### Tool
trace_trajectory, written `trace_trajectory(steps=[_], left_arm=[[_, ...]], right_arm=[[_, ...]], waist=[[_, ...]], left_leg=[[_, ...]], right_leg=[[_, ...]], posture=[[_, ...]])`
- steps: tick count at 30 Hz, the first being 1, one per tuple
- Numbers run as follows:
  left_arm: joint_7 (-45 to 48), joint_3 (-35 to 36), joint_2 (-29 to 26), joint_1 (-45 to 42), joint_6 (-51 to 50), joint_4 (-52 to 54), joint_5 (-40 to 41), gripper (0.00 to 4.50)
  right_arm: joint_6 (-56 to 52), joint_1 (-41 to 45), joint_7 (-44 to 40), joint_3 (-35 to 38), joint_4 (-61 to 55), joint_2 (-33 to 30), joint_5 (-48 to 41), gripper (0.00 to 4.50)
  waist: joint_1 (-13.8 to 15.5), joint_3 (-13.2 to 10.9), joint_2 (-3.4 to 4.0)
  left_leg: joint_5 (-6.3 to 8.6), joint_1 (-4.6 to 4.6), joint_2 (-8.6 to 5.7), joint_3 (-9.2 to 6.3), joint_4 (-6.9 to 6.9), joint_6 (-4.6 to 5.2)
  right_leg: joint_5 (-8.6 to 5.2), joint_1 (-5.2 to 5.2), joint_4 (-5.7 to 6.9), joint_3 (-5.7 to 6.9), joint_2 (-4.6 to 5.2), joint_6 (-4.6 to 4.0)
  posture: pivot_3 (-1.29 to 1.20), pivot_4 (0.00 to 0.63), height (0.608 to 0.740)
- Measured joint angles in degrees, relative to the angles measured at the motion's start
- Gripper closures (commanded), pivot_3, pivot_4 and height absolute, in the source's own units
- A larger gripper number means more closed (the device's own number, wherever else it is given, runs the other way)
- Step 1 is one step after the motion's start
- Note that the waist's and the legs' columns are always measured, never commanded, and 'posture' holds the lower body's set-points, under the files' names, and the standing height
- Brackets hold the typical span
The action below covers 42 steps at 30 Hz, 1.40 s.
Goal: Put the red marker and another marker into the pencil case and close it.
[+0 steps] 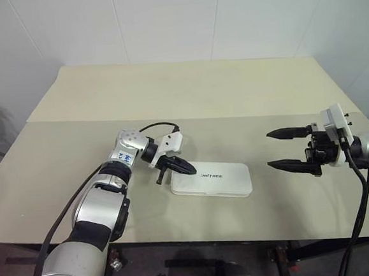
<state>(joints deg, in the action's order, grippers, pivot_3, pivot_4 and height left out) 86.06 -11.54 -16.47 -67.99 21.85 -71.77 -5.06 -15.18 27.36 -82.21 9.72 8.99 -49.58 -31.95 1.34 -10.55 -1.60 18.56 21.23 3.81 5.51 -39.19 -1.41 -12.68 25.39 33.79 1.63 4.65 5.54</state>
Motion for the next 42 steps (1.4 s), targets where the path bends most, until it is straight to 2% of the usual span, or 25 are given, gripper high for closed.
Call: trace_trajectory(steps=[11, 21, 25, 29, 35, 40, 42], left_arm=[[-0.5, -1.1, 0.3, -0.5, 0.5, 0.4, -1.1, 4.45], [-4.1, 6.1, 0.0, 2.0, -8.4, 0.4, 3.2, 4.45], [-4.0, 8.9, -1.6, 6.4, -9.3, 6.0, 6.3, 4.45], [-4.0, 11.0, -3.0, 11.0, -10.1, 14.9, 9.5, 3.57], [-3.9, 11.3, -6.6, 20.7, -20.4, 32.7, 13.9, 1.62], [-3.9, 11.3, -8.3, 24.2, -28.4, 42.0, 17.5, 0.01], [-3.6, 11.3, -9.2, 25.2, -30.0, 45.1, 19.2, 0.01]], right_arm=[[0.1, -0.7, 0.8, -0.3, -0.5, 0.5, 0.2, 0.00], [0.3, 1.3, 1.0, -0.9, 1.0, 1.5, 1.4, 0.00], [0.4, 3.0, 0.9, -2.0, 2.8, 2.3, 2.3, 0.00], [1.0, 4.9, 0.8, -3.0, 4.2, 3.3, 3.0, 0.00], [1.7, 7.0, 0.4, -3.6, 6.5, 4.5, 4.0, 0.00], [2.6, 8.7, -0.1, -4.9, 8.6, 5.4, 4.9, 0.00], [2.8, 9.7, -0.4, -5.0, 9.7, 5.6, 5.2, 0.00]], waist=[[-0.1, 0.1, 0.08], [-0.3, 0.1, 0.10], [-0.6, 0.1, 0.13], [-0.7, 0.1, 0.14], [-1.3, 0.1, 0.15], [-1.3, 0.1, 0.15], [-1.4, 0.1, 0.16]], left_leg=[[-0.03, -0.16, 0.00, -0.02, -0.01, -0.01], [-0.03, 0.03, 0.01, -0.03, 0.01, 0.00], [-0.02, 0.08, 0.01, -0.02, 0.04, 0.00], [-0.02, 0.12, 0.02, -0.02, 0.05, 0.00], [-0.01, 0.13, 0.02, -0.01, 0.06, 0.00], [-0.02, 0.11, 0.02, -0.02, 0.05, 0.00], [-0.02, 0.10, 0.02, -0.02, 0.06, -0.01]], right_leg=[[0.00, -0.14, 0.05, -0.03, 0.00, -0.05], [0.02, 0.05, 0.09, 0.00, -0.01, -0.05], [0.02, 0.07, 0.17, 0.00, -0.01, -0.04], [0.03, 0.07, 0.14, 0.01, 0.00, -0.03], [0.03, 0.07, 0.12, 0.01, -0.01, -0.03], [0.03, 0.07, 0.18, -0.01, -0.01, -0.02], [0.03, 0.07, 0.18, -0.02, -0.01, -0.02]], posture=[[0.00, 0.150, 0.740], [0.00, 0.150, 0.740], [0.00, 0.150, 0.740], [0.00, 0.150, 0.740], [0.00, 0.150, 0.740], [0.00, 0.150, 0.740], [0.00, 0.150, 0.740]])
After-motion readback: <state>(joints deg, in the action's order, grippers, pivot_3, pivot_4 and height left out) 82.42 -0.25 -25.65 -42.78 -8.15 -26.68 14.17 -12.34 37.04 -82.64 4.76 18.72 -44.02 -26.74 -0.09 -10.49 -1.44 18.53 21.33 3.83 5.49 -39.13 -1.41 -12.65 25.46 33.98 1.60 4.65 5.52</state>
